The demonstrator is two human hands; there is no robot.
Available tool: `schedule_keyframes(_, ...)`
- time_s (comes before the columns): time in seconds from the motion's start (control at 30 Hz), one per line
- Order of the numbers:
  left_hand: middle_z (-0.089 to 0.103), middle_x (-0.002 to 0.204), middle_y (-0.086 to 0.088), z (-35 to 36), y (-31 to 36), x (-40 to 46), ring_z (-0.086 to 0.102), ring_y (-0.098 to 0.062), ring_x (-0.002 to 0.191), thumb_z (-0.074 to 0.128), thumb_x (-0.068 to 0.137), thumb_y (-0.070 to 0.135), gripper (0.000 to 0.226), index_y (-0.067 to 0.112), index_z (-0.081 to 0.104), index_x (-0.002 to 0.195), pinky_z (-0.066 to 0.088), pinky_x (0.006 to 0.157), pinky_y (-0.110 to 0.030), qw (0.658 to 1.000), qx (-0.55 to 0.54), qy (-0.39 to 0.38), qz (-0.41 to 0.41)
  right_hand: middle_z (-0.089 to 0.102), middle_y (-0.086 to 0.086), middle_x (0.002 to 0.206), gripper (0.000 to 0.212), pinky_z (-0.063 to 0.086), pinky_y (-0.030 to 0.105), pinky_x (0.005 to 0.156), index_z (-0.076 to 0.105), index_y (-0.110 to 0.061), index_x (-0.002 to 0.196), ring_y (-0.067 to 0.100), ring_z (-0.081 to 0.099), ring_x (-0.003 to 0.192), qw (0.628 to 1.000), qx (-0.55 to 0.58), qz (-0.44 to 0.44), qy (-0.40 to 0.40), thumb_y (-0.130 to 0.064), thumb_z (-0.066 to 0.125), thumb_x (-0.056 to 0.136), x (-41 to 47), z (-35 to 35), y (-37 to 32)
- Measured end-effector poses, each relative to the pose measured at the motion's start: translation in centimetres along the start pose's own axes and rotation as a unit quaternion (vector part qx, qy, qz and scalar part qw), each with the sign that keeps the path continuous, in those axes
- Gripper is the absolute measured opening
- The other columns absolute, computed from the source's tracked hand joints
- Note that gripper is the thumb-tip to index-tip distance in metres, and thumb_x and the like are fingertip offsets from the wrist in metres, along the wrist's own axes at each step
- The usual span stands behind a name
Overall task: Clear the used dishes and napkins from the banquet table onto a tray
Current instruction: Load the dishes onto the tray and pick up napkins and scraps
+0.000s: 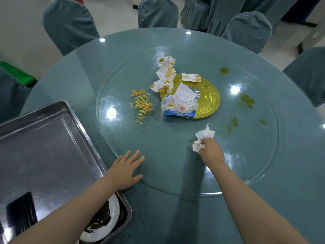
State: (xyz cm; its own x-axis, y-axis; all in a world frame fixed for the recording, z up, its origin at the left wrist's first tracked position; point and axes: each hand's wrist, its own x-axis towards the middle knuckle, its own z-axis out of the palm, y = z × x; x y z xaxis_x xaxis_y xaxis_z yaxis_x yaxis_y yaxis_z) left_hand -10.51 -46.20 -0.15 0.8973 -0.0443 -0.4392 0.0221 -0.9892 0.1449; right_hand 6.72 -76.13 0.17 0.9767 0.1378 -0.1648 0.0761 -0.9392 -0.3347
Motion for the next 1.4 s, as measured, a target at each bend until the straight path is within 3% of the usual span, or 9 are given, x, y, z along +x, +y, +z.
schedule_keyframes(0.13,-0.01,0.162,0.004,-0.1,1.7,-0.4,-0.003,-0.027,0.149,0.038,0.093,0.059,0.076,0.035,-0.002,0.153,0.004,0.12,-0.041,1.0,0.018,-0.004,0.006,0.063,0.01,0.099,0.014,0.038,0.029,0.066,0.06,-0.013,0.089,0.029,0.05,0.08,0.999,-0.009,0.034,-0.01,-0.004,0.05,0.084,-0.6,-0.6,-0.5)
schedule_keyframes(0.3,-0.004,0.163,0.0,0.1,5.4,-0.8,0.008,-0.031,0.148,0.039,0.092,0.057,0.076,0.033,0.003,0.154,0.007,0.12,-0.043,0.998,0.049,0.0,0.027,0.061,0.005,0.092,0.008,0.042,0.03,0.067,0.058,-0.014,0.084,0.028,0.055,0.082,0.995,0.087,0.057,0.008,-0.008,0.052,0.085,-2.1,-1.1,-0.1)
schedule_keyframes(0.47,0.007,0.162,0.0,-0.3,9.2,-0.5,0.023,-0.03,0.141,0.037,0.095,0.056,0.065,0.034,0.017,0.152,0.015,0.117,-0.043,0.993,0.059,-0.015,0.099,0.058,0.001,0.083,0.009,0.034,0.029,0.056,0.053,-0.016,0.078,0.026,0.052,0.077,0.991,0.123,0.044,0.036,-0.011,0.051,0.085,-3.0,-1.7,-0.5)
schedule_keyframes(0.6,0.025,0.158,0.008,-1.7,10.8,1.2,0.028,-0.022,0.14,0.043,0.097,0.049,0.057,0.035,0.027,0.15,0.021,0.116,-0.035,0.978,-0.108,-0.076,0.158,0.062,-0.001,0.088,0.008,0.038,0.026,0.062,0.06,-0.019,0.085,0.022,0.056,0.081,0.983,0.172,0.05,0.034,-0.013,0.055,0.086,-2.9,-2.2,-1.1)
schedule_keyframes(0.67,0.027,0.157,0.009,-2.4,10.9,1.8,0.026,-0.017,0.142,0.047,0.097,0.045,0.056,0.034,0.03,0.149,0.018,0.118,-0.033,0.969,-0.173,-0.056,0.167,0.062,-0.003,0.089,0.009,0.038,0.025,0.061,0.061,-0.021,0.085,0.019,0.058,0.081,0.98,0.191,0.046,0.037,-0.014,0.056,0.086,-2.7,-2.4,-1.3)
schedule_keyframes(0.77,0.03,0.156,0.008,-3.0,10.0,2.2,0.025,-0.015,0.143,0.05,0.096,0.043,0.055,0.032,0.034,0.148,0.018,0.118,-0.033,0.968,-0.2,0.013,0.149,0.062,-0.005,0.089,0.013,0.038,0.024,0.061,0.064,-0.02,0.088,0.018,0.057,0.081,0.977,0.205,0.031,0.04,-0.011,0.055,0.085,-2.4,-2.8,-1.9)
schedule_keyframes(1.0,0.03,0.156,0.007,-5.1,6.6,2.9,0.024,-0.016,0.143,0.051,0.097,0.036,0.053,0.029,0.036,0.147,0.019,0.118,-0.036,0.968,-0.226,0.076,0.083,0.062,-0.001,0.084,0.011,0.039,0.022,0.055,0.065,-0.017,0.086,0.019,0.055,0.077,0.979,0.202,-0.008,0.037,-0.01,0.056,0.084,-1.0,-3.6,-3.8)
schedule_keyframes(1.17,0.028,0.157,0.001,-5.9,4.2,4.3,0.024,-0.018,0.143,0.053,0.097,0.033,0.053,0.025,0.037,0.146,0.015,0.117,-0.03,0.969,-0.218,0.103,0.048,0.065,0.0,0.089,0.014,0.038,0.02,0.056,0.067,-0.015,0.091,0.018,0.057,0.08,0.975,0.216,-0.026,0.035,-0.009,0.056,0.085,0.9,-4.5,-5.4)
schedule_keyframes(1.4,0.023,0.158,-0.005,-8.4,1.5,8.1,0.021,-0.024,0.145,0.053,0.095,0.028,0.056,0.021,0.035,0.147,0.015,0.118,-0.035,0.978,-0.181,0.104,-0.012,0.062,-0.001,0.098,0.016,0.039,0.02,0.066,0.065,-0.009,0.1,0.014,0.054,0.087,0.973,0.229,-0.026,0.026,-0.006,0.055,0.087,4.6,-4.9,-7.4)
